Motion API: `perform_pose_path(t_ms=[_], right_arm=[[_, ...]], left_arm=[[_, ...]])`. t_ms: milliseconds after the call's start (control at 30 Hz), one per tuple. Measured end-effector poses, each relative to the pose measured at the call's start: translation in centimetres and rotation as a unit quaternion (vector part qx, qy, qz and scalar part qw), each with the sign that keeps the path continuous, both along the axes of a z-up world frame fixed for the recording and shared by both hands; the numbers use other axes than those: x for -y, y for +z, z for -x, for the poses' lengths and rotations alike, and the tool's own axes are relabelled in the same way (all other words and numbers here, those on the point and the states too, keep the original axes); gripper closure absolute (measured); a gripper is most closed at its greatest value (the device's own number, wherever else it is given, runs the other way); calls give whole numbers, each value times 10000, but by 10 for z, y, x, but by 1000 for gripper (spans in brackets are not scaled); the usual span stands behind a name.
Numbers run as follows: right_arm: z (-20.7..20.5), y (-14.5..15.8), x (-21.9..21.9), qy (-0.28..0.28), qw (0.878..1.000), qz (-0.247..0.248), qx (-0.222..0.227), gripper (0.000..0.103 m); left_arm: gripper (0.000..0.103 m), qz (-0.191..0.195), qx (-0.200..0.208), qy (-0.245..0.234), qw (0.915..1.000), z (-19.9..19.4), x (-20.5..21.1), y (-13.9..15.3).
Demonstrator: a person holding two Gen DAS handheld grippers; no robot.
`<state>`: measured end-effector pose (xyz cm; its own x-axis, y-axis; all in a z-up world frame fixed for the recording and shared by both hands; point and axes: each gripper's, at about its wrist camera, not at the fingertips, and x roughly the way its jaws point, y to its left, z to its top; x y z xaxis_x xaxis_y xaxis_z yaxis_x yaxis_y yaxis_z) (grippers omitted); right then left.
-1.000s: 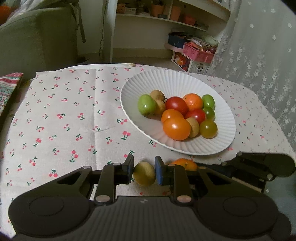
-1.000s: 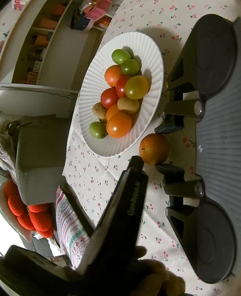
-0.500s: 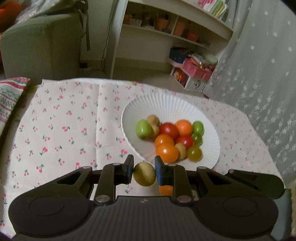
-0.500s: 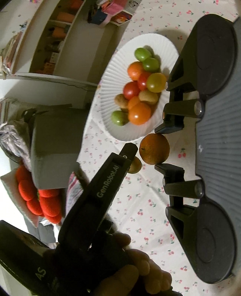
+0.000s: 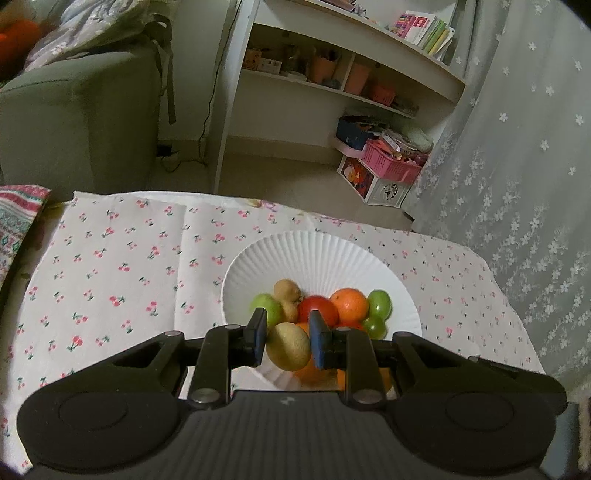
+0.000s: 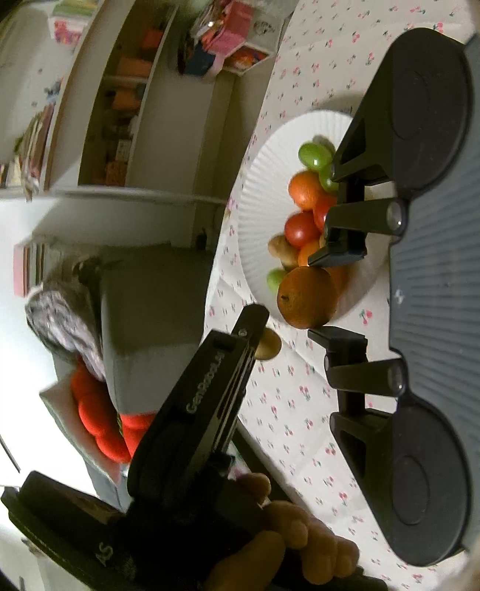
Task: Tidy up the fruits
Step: 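Carry the tan fruit and mandarin into the white plate, then open both grippers to release the fruits in the plate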
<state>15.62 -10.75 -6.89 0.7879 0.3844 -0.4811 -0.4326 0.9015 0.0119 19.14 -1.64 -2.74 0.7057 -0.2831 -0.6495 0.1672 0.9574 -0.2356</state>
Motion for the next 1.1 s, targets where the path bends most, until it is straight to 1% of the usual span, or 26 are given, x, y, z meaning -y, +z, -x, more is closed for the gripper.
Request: perform_pose_path(t_ms=[167,333,467,633,833,967,1100], right_arm=[[-8,3,10,-287,9995,-105,74,72],[-18,9,21,-571,9978,-290,152,72],[-32,10,34,-803,9956,-491,33,72],[-41,4,47,-1007,9931,-598,-109,72],[-50,0,53,-1114,9924,-504,-159,72],[-63,-3,62,-1262,9906,-454,-277,72],[-73,-6,65,-1218,9912,-367,-375,72]], left_arm=[[95,16,31,27,10000,-14,8,-1],[95,116,22,55,9999,-30,11,-5],[94,339,-98,75,9993,-43,10,-12],[94,440,-187,49,9988,-58,12,-20],[94,297,-200,-50,9993,-75,22,-26],[94,235,-192,-97,9995,-89,31,-28],[94,203,-215,-105,9995,-96,36,-33]])
